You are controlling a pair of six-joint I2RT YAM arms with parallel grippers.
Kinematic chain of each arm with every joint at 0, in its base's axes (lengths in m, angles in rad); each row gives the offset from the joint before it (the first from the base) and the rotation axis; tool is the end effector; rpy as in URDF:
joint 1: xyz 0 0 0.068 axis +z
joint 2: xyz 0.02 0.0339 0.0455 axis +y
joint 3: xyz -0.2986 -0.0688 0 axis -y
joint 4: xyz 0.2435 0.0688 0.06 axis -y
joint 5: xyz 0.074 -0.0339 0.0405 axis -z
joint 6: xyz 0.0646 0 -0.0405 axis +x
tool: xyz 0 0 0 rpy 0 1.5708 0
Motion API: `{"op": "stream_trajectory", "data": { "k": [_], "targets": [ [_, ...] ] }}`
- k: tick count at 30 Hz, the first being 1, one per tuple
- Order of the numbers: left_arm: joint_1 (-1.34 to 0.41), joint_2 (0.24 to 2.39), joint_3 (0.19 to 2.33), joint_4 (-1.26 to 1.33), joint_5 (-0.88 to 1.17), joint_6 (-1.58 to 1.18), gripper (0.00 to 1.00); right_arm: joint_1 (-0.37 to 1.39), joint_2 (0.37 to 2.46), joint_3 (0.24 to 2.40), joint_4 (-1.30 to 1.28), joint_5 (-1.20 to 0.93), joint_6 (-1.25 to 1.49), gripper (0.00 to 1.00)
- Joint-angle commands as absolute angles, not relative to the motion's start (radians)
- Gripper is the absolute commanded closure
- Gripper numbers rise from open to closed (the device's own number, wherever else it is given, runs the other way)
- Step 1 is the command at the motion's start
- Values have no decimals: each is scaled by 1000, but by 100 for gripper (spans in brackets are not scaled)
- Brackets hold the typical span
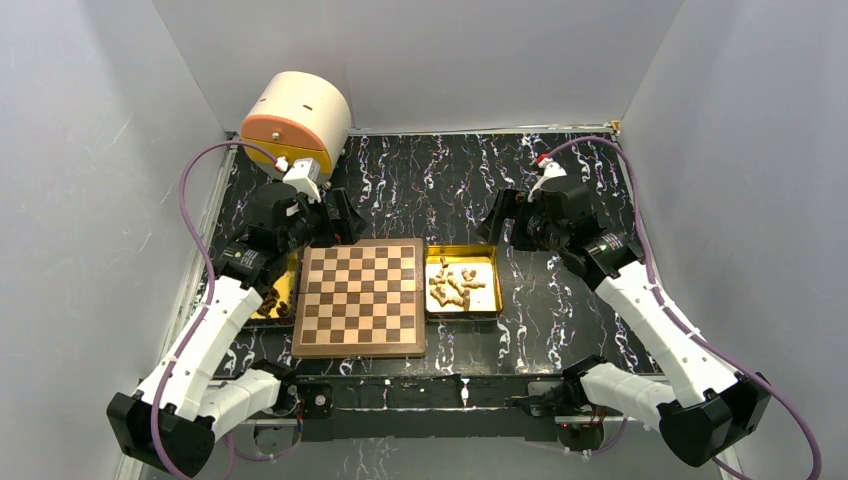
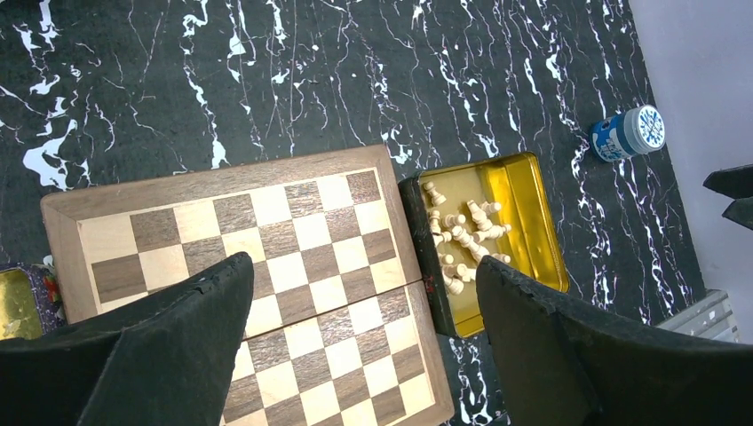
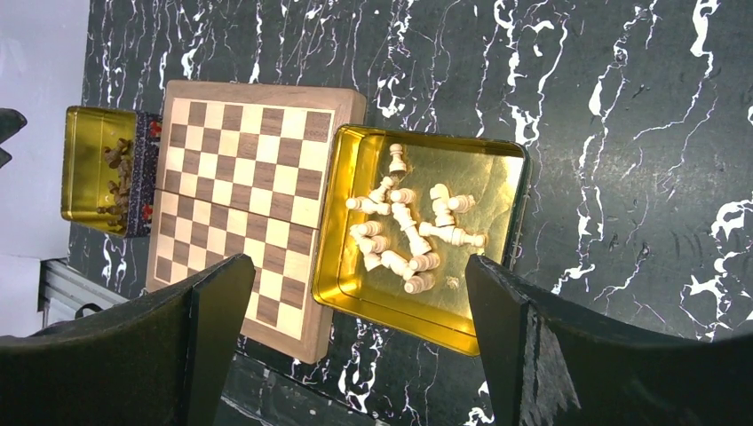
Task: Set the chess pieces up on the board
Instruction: Pick up the chess piece from the storage box.
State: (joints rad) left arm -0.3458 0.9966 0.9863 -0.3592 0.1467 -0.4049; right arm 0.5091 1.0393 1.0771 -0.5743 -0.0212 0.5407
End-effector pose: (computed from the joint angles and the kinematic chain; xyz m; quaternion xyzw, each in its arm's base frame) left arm 0.2137 -0.0870 0.3719 0.0171 0.8236 -0.2629 0.5023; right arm 0.1991 0.1127 0.3692 0.0085 0.8692 0.2557 0.4232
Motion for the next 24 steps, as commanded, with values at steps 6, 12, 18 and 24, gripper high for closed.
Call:
{"op": "stream_trajectory", "data": {
  "k": [6, 12, 18, 24],
  "targets": [
    [-341, 950, 964, -340, 108, -368, 7, 510, 1038, 1089, -542, -7, 534, 1],
    [-341, 961, 943, -345, 45, -340, 7, 511, 1071, 1061, -512, -46, 530, 1],
    [-341, 975, 922, -338, -37, -287, 8, 511, 1173, 1053, -505, -102, 477, 19],
    [-341, 961, 857, -312, -117, -251, 9, 547, 1285, 1018, -461, -10, 465, 56]
  ]
}}
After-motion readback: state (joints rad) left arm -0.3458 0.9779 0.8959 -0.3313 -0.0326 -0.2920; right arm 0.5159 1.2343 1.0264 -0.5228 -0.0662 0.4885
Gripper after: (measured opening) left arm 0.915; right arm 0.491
